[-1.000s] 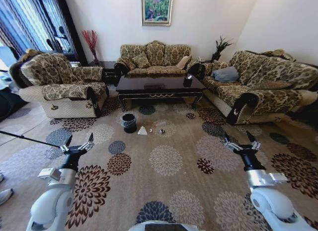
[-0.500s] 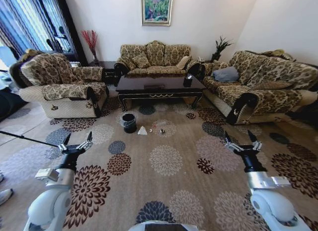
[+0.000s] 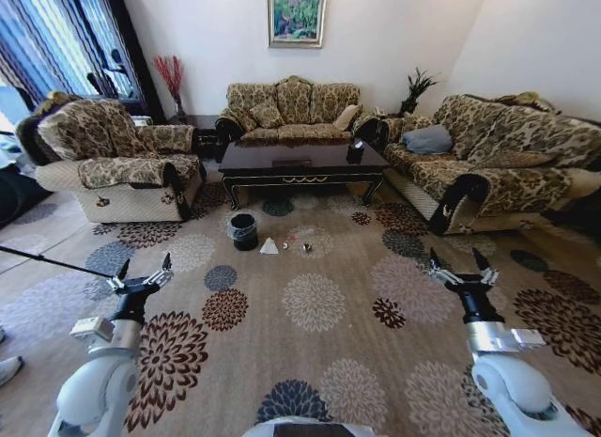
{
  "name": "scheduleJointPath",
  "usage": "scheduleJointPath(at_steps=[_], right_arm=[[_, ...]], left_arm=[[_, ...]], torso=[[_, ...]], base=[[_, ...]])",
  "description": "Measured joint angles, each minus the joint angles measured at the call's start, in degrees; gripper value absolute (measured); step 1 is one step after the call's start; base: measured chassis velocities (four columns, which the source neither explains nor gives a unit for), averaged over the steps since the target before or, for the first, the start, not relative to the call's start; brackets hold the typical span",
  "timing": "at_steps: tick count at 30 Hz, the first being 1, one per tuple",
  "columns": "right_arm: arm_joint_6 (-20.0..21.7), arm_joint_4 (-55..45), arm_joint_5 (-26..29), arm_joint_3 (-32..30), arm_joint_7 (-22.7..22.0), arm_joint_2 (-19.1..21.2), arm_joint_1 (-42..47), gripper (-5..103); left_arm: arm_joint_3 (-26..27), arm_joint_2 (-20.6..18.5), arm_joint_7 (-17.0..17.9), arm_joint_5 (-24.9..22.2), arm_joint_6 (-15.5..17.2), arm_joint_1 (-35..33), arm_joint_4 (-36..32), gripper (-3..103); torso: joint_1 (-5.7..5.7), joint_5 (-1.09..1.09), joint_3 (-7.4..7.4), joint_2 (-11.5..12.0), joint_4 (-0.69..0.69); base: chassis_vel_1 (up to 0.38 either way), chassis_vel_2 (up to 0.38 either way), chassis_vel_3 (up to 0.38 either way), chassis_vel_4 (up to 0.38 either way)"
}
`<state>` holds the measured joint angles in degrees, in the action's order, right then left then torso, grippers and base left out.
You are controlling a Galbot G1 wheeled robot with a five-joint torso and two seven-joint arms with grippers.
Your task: Move to the front of the table and pick up the trash from the floor, then place it into the trash bin.
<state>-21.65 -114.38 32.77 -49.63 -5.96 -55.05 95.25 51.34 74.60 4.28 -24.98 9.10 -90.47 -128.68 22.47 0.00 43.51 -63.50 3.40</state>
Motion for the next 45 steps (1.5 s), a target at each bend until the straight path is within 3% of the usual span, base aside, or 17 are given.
scheduleJointPath(at_steps=[45], right_arm=[[1.97, 1.96, 4.11, -0.99, -2.55, 1.6, -2.56, 100]], left_arm=[[-0.93, 1.22, -1.53, 1.71, -0.98, 0.39, 2.11, 100]], torso=[[-5.63, 0.0, -7.15, 12.77, 0.0]], base=[[0.0, 0.0, 0.0, 0.0]])
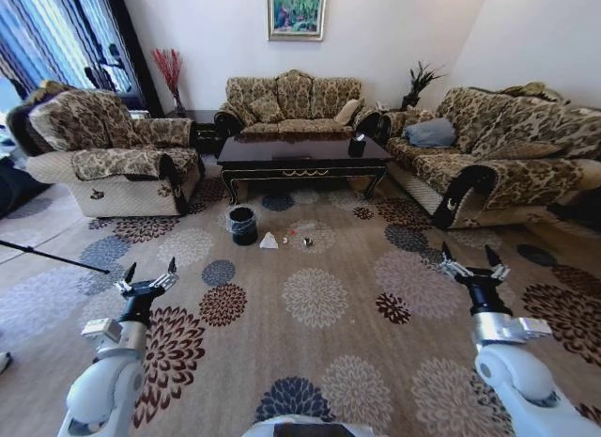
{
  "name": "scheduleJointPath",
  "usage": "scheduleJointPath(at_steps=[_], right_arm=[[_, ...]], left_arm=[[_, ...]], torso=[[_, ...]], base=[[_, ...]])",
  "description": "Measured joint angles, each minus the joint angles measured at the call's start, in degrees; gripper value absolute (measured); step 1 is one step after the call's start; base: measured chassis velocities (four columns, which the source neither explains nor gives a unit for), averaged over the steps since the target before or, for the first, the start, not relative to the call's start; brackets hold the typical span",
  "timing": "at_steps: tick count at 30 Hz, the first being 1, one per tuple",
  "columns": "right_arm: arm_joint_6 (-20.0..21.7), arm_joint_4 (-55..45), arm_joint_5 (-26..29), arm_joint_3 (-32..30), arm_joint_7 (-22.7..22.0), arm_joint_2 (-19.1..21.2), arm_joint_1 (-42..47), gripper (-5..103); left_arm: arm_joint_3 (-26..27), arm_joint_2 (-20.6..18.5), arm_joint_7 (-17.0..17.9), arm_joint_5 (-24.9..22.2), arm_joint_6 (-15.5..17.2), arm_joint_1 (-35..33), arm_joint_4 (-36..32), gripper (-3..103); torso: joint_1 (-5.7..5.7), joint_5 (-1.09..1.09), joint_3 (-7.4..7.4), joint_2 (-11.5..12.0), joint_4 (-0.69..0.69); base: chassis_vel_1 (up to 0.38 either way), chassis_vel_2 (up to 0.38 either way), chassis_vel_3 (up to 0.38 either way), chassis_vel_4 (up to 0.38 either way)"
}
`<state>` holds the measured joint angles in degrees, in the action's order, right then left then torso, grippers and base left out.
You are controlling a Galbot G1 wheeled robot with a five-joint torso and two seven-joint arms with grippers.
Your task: Move to the front of the table and pick up the trash from the floor, then place it into the trash bin.
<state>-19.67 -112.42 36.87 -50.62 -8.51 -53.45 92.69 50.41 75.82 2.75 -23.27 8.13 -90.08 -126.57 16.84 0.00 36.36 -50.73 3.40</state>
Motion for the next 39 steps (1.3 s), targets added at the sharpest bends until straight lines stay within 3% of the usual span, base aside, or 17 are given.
scheduleJointPath(at_steps=[12, 26, 39], right_arm=[[-0.75, 0.18, -1.21, 0.44, 1.55, -0.6, 0.55, 100], [-2.24, -2.16, -5.33, -0.01, 3.28, -1.93, 2.7, 100], [-2.54, -4.44, -5.61, -1.08, 3.2, -3.29, 5.36, 100]], left_arm=[[-0.4, -0.33, -0.75, -0.08, -0.3, 0.38, 0.44, 100], [1.37, -0.9, -1.35, -2.3, -0.42, 0.28, -3.53, 100], [0.29, 1.38, -1.71, -1.38, -2.06, -1.06, -3.17, 100]], torso=[[-1.31, -0.01, -1.68, 2.98, 0.0], [-2.73, 0.0, -3.73, 6.46, 0.0], [-4.23, 0.0, -5.69, 9.9, 0.0]], base=[[0.0, 0.0, 0.0, 0.0], [0.0, 0.0, 0.0, 0.0], [0.0, 0.0, 0.0, 0.0]])
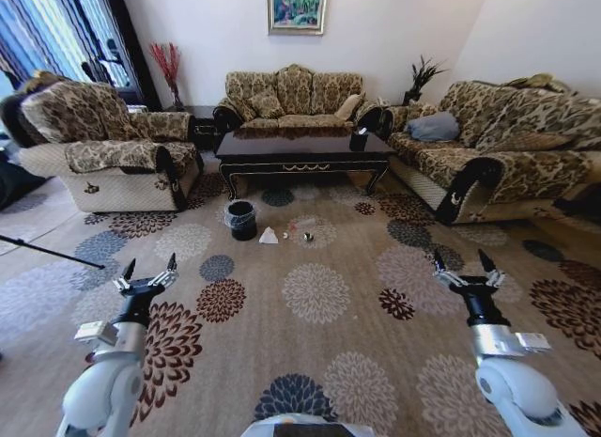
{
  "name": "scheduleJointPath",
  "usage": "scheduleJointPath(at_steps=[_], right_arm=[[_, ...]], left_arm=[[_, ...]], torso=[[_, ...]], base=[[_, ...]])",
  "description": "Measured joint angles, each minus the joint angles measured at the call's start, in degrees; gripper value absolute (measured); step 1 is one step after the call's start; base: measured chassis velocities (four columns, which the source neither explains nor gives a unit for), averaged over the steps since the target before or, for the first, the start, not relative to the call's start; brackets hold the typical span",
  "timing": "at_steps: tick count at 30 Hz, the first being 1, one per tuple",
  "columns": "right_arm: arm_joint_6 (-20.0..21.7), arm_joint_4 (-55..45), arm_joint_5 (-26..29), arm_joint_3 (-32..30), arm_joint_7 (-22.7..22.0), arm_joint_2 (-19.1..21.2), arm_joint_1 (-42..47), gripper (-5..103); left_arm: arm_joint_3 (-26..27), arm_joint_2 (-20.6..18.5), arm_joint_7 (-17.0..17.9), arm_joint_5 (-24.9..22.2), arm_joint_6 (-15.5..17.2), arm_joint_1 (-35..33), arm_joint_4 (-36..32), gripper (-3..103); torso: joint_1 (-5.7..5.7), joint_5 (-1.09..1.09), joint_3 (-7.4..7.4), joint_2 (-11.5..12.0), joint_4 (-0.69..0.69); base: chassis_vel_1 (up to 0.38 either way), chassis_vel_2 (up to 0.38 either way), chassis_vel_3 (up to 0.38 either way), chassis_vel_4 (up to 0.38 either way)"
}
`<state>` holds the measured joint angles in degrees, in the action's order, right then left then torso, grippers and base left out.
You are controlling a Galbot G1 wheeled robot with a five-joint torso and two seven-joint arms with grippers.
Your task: Move to the front of the table and pick up the trash from the floor, then place it into the trash bin.
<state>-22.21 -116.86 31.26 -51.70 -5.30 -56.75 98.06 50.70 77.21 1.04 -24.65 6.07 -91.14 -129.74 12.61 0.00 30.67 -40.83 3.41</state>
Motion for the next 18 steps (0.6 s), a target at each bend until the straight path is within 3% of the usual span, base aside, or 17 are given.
scheduleJointPath(at_steps=[18], right_arm=[[-0.51, 0.28, -1.3, 0.44, -0.01, -2.35, 0.3, 100]], left_arm=[[-1.01, 0.85, -0.16, 0.55, -0.53, -0.37, -0.46, 100]], torso=[[-1.85, 0.0, -2.44, 4.33, -0.01]], base=[[0.0, 0.0, 0.0, 0.0]])
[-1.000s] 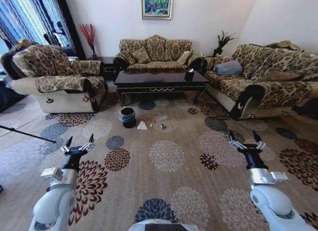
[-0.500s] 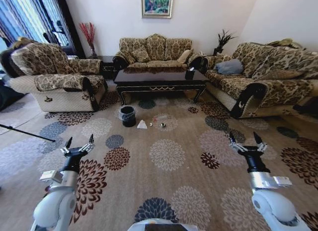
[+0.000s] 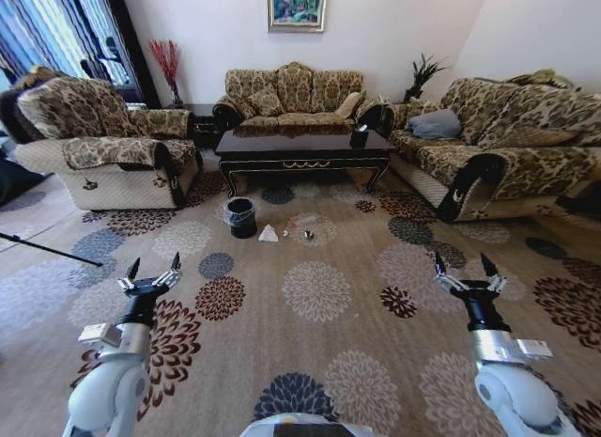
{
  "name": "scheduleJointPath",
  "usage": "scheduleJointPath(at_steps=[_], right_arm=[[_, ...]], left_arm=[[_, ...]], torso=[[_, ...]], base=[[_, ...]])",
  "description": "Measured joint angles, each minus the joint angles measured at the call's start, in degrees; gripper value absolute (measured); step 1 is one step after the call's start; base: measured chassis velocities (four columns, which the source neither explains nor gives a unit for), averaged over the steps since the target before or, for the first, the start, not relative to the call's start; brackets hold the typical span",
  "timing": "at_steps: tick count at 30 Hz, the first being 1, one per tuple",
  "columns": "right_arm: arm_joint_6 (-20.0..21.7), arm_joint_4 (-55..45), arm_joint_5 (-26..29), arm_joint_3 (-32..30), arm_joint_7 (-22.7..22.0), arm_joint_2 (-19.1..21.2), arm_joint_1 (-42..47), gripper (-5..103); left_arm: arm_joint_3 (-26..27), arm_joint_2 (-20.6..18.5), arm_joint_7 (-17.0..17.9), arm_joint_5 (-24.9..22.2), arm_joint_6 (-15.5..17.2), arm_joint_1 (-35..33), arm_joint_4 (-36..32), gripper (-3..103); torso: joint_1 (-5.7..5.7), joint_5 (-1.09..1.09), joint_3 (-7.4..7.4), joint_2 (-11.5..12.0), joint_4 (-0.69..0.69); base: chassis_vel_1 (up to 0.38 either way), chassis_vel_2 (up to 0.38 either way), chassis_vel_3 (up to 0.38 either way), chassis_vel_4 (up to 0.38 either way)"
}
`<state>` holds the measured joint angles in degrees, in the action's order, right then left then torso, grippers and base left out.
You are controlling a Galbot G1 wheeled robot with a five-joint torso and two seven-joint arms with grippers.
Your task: Move to the front of the table and pick up the trash from the floor, then place it into the trash bin.
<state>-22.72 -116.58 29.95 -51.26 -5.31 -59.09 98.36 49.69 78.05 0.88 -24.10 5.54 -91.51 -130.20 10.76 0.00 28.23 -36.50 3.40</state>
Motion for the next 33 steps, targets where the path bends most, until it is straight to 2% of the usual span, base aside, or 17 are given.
scheduleJointPath(at_steps=[22, 33], right_arm=[[-0.28, 3.86, -0.69, 1.86, 0.19, -1.5, -2.45, 100], [-0.67, 3.28, -1.34, 0.98, 0.2, -1.52, -0.11, 100]], left_arm=[[0.07, -0.9, -0.16, 0.09, -0.03, -0.04, 1.02, 100], [-0.08, 0.08, -0.29, -0.08, -0.31, 0.01, -0.09, 100]], torso=[[-2.06, 0.0, -3.23, 5.28, 0.01], [-3.06, 0.0, -4.76, 7.79, 0.0]], base=[[0.0, 0.0, 0.0, 0.0], [0.0, 0.0, 0.0, 0.0]])
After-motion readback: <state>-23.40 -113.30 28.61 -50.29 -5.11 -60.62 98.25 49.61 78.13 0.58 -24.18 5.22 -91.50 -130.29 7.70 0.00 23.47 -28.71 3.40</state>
